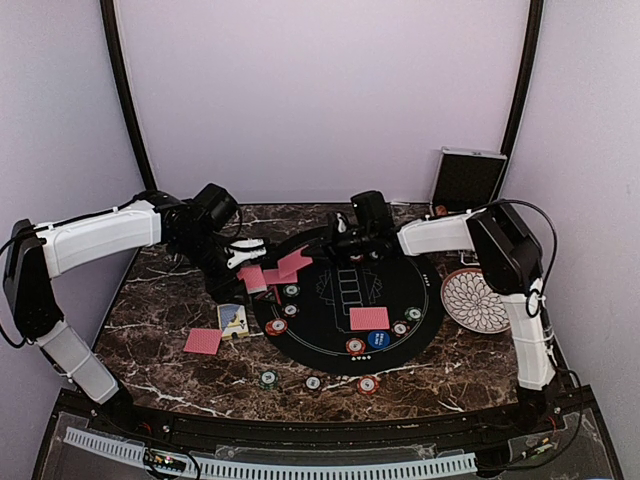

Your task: Distribute texas hold em gaming equipment

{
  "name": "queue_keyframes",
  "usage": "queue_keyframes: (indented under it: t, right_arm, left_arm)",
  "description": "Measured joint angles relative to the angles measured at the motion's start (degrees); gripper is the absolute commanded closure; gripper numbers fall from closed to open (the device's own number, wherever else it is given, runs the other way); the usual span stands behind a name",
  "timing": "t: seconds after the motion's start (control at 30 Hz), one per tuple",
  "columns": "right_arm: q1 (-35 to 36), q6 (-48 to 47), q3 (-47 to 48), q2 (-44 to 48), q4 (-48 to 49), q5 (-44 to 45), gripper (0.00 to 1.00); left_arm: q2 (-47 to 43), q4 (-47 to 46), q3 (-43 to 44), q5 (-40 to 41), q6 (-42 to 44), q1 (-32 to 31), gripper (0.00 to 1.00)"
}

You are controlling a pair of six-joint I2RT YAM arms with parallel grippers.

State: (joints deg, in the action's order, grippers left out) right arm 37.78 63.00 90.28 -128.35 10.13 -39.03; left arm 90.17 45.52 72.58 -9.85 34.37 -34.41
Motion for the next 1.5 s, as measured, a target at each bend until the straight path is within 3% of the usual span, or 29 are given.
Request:
queue_keyframes:
  t: [0.73, 0.97, 1.23, 1.33, 1.47, 1.5]
  right_arm:
    - [0.1, -1.3, 23.1, -18.9, -3.8, 4.6, 1.00]
    - [0.4, -2.8, 25.6, -21.2, -5.0, 6.6, 0.81]
    - [0.6, -5.6, 25.7, -21.2, -7.0, 8.2, 0.52]
    - [0.6, -7.1, 25.9, -21.0, -6.8, 8.2, 0.37]
    - [0.9, -9.1, 25.8, -19.7, -7.7, 8.9, 0.05]
    - [1.0, -9.8, 25.7, -19.1, -8.2, 9.3, 0.02]
  left_arm:
    - [0.0, 0.0, 0.0, -0.4, 0.5, 0.0, 1.00]
    - [0.0, 0.0, 0.0, -0.5, 0.5, 0.0, 1.00]
    - [0.0, 0.0, 0.0, -0.6, 0.5, 0.0, 1.00]
    - [0.0, 0.0, 0.0, -0.7, 0.5, 0.0, 1.00]
    - [0.0, 0.1, 0.0, -0.7, 0.5, 0.0, 1.00]
    - [0.0, 0.1, 0.0, -0.7, 0.5, 0.0, 1.00]
